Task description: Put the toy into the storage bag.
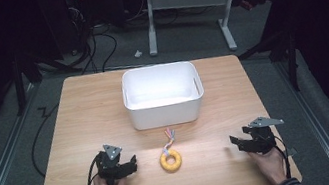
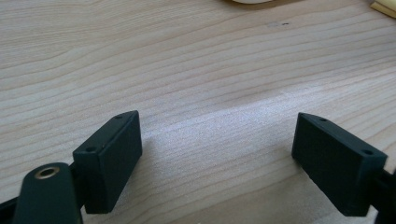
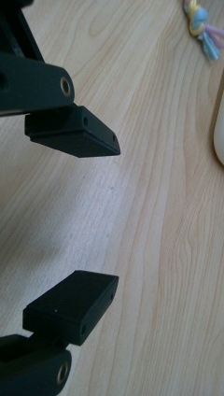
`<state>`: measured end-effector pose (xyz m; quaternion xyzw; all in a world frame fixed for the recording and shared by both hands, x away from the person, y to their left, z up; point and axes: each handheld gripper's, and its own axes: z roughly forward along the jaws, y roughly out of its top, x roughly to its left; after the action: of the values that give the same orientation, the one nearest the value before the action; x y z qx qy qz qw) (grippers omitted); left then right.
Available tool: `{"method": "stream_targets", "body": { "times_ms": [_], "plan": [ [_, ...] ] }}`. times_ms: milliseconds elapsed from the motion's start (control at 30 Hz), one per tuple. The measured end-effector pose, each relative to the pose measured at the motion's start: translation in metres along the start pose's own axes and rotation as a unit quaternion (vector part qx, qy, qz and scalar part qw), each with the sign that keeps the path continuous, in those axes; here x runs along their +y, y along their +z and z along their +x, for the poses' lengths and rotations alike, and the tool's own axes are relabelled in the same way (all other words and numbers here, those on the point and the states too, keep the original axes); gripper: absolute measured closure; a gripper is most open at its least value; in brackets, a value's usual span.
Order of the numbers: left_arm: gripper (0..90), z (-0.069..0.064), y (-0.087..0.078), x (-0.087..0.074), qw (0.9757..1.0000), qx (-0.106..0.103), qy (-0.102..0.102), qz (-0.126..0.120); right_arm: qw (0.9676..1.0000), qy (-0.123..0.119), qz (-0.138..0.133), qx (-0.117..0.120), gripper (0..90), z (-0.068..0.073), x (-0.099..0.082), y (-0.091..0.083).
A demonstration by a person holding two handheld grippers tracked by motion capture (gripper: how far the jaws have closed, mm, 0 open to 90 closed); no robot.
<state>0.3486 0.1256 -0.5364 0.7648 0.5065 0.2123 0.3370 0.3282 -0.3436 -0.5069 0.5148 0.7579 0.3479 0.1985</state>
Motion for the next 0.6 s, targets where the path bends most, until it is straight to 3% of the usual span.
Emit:
{"method": "stream_targets", "body": {
  "times_ms": [600],
  "plan": [
    [16.3, 0.0, 0.0, 0.0, 1.0, 0.0, 0.0, 0.0, 0.9983, -0.037, -0.012, 0.043, 38.5, 0.02, 0.018, -0.012]
  ]
}}
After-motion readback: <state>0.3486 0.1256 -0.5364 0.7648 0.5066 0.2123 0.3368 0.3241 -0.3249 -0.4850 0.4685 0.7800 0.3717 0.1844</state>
